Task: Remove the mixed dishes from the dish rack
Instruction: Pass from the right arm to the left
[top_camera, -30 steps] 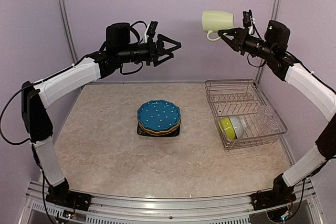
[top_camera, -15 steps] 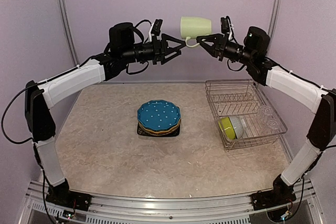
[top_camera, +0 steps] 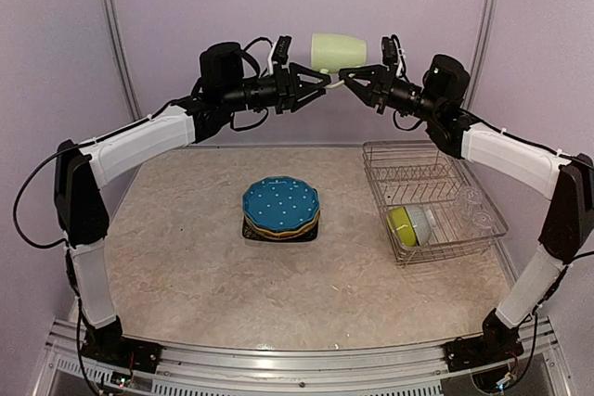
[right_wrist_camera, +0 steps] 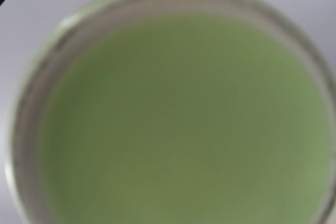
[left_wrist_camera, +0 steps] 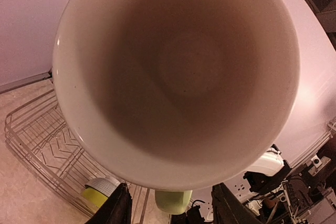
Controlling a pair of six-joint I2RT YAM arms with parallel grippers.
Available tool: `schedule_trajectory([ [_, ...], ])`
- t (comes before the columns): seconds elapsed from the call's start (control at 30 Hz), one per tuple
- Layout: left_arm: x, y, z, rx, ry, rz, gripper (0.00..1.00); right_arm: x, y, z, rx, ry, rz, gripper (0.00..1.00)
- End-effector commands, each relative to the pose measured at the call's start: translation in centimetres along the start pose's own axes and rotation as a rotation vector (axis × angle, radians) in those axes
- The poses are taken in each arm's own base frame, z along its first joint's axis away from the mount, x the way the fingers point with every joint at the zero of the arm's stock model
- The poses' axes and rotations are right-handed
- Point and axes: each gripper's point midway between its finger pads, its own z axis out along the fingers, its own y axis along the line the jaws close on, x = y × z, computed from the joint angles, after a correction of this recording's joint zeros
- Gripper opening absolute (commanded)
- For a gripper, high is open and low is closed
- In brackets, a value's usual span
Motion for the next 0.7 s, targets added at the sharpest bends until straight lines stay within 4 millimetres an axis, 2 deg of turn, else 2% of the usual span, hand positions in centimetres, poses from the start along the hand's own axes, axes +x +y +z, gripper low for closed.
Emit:
schedule_trajectory([
  [0.0, -0.4, 0.2, -0.1, 0.027, 0.002, 0.011, 0.47, -0.8, 2.9, 0.1, -0.101, -0.034, -0.072, 0.00],
  [0.23, -0.9, 0.9, -0.7, 0.026, 0.006, -0.001, 0.39, -0.5, 2.9, 0.2, -0.113, -0.018, -0.059, 0.00],
  [0.53, 0.1, 0.8, -1.2, 0.040, 0.054, -0.009, 0.35, 0.5, 2.3, 0.8, -0.150, 0.035, -0.002, 0.00],
  [0.67, 0.5, 0.7, -1.5, 0.047, 0.074, -0.018, 0.27, 1.0, 2.4, 1.1, -0.176, 0.053, 0.021, 0.00],
])
